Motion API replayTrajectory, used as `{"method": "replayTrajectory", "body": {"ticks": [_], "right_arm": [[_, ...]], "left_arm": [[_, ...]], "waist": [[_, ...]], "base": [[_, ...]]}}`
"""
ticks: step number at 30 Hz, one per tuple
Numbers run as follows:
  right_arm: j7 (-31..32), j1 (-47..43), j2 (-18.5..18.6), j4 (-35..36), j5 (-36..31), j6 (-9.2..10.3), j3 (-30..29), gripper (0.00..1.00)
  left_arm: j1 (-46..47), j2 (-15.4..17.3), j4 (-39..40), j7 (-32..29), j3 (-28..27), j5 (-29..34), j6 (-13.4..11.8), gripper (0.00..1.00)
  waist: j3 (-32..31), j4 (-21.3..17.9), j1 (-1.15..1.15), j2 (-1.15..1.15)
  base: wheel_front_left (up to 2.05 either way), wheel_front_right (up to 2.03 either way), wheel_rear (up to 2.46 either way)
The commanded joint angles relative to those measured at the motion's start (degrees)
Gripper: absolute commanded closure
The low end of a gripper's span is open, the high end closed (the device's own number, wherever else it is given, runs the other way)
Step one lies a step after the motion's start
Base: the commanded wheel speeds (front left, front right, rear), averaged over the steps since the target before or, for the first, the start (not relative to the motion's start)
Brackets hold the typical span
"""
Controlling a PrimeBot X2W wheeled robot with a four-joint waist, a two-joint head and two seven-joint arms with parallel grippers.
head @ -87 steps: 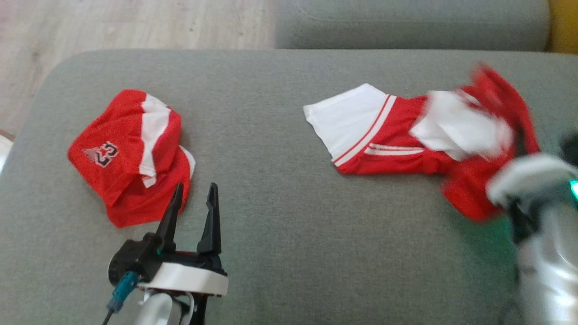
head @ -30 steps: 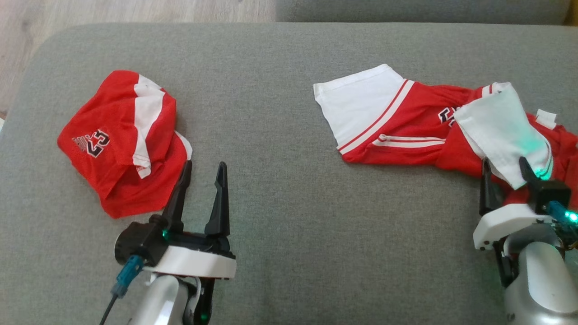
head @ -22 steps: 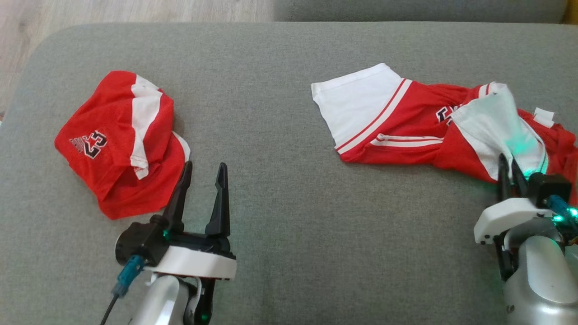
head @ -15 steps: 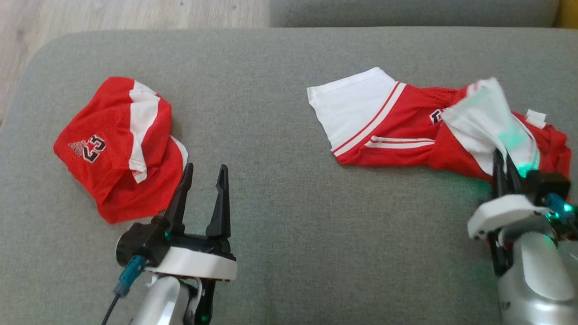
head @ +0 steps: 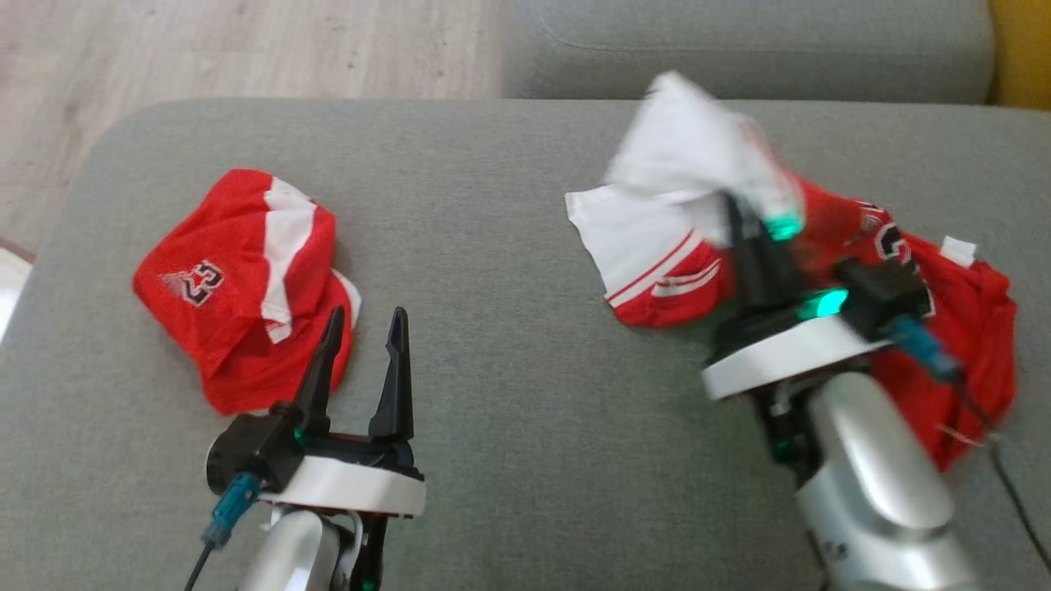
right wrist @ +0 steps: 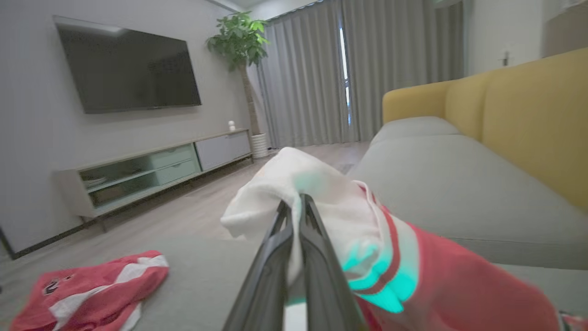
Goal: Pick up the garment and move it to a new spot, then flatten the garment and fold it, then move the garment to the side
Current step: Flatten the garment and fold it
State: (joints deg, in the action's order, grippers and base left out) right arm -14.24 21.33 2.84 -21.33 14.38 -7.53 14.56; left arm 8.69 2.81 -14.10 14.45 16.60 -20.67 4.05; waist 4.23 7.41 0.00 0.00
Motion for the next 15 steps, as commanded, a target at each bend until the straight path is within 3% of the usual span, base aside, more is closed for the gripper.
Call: {"method": "replayTrajectory", "body": {"ticks": [1, 2, 4, 5, 13, 14, 15], "right_arm": [[0.4, 0.7, 0.0, 2.4, 1.3, 0.04, 4.1, 1.00], [0.4, 0.7, 0.0, 2.4, 1.3, 0.04, 4.1, 1.00], [1.3, 1.0, 0.0, 2.8, 4.2, 0.04, 11.3, 1.00], [1.3, 1.0, 0.0, 2.8, 4.2, 0.04, 11.3, 1.00], [6.0, 1.3, 0.0, -0.8, 11.9, 0.04, 29.8, 1.00], [7.1, 1.3, 0.0, -1.8, 12.4, 0.04, 31.6, 0.73], [8.0, 1.3, 0.0, -2.7, 12.7, 0.04, 33.2, 0.11]], "left_arm": [[0.5, 0.1, 1.8, 0.5, -2.1, 0.3, -0.2, 0.00], [0.5, 0.1, 1.8, 0.5, -2.1, 0.3, -0.2, 0.00], [0.1, 0.1, 1.9, 0.5, -2.3, 0.3, -0.3, 0.00], [0.1, 0.1, 1.9, 0.5, -2.3, 0.3, -0.3, 0.00], [-1.1, 0.1, 2.2, 0.5, -3.3, 0.3, -0.4, 0.00], [-1.2, 0.1, 2.2, 0.5, -3.5, 0.3, -0.4, 0.00], [-1.4, 0.1, 2.2, 0.5, -3.6, 0.4, -0.4, 0.00]], "waist": [[-0.6, 1.1, 0.00, 0.00], [-0.6, 1.1, 0.00, 0.00], [-1.3, 2.7, 0.00, 0.00], [-1.3, 2.7, 0.00, 0.00], [-1.7, 5.8, 0.00, 0.00], [-1.7, 5.9, 0.00, 0.00], [-1.6, 5.9, 0.00, 0.00]], "base": [[0.00, 0.00, 0.00], [0.00, 0.00, 0.00], [0.00, 0.00, 0.00], [0.00, 0.00, 0.00], [0.00, 0.00, 0.00], [0.00, 0.00, 0.00], [0.00, 0.00, 0.00]]}}
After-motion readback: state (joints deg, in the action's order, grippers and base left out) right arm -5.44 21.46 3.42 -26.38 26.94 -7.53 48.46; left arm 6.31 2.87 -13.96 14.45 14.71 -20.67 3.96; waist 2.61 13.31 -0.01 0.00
